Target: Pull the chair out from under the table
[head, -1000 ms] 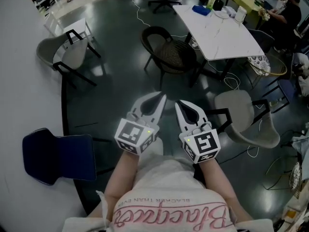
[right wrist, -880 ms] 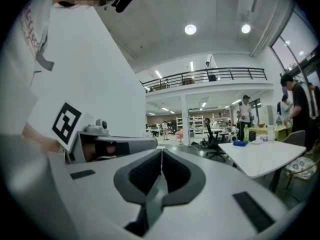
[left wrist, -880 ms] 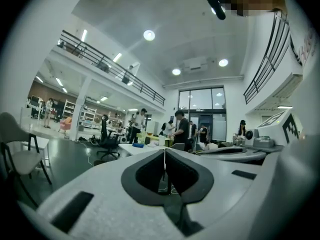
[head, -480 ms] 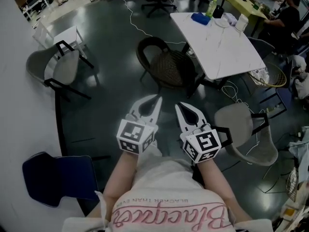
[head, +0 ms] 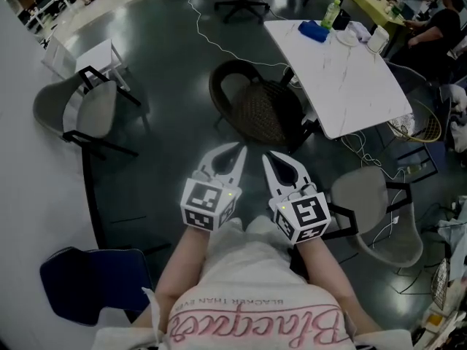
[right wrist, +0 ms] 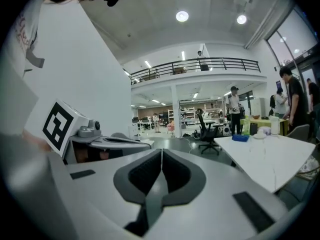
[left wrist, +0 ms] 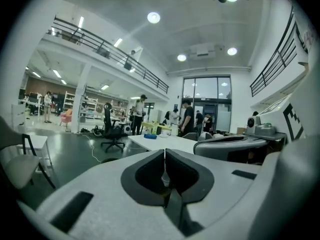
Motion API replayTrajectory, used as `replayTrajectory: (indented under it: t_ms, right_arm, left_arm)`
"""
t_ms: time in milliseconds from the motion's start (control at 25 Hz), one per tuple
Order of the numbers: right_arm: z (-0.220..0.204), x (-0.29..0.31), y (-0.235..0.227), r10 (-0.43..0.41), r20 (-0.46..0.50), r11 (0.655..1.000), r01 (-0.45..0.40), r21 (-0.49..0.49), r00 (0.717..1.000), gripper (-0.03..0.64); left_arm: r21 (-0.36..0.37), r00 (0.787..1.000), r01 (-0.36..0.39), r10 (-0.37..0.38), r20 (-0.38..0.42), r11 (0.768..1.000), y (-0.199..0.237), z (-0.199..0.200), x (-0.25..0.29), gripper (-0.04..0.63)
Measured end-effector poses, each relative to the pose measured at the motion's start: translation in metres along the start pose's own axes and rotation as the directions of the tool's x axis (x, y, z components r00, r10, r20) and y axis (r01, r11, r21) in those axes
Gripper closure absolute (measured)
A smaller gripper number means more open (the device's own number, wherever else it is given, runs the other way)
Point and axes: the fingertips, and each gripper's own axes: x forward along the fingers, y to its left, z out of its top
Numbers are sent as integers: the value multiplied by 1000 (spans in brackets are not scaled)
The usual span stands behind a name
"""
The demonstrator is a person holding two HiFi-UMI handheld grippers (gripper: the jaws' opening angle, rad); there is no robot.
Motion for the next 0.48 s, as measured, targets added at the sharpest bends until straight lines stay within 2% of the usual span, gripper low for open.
replayTrajectory:
  t_ms: [160,280,400,480]
  right_arm:
    - [-2,27,-18,1,-17,1000,0,6,1000,612]
    - [-3,47,-36,3,-20,999,-2,51,1000,612]
    - [-2,73,-52,42,-20,994,-40,103,999,612]
    - [3,89,-64,60,-22,994,-58,97,998,612]
  left_arm:
    - [-31,999,-16,15,-39,999,23,-10,19,588]
    - [-44,998,-33,30,-56,998,40,-12,34,586]
    - [-66,995,-50,44,-92,997,60,-14,55,586]
    - [-83,992,-73,63,-110,994,73,-15,70,584]
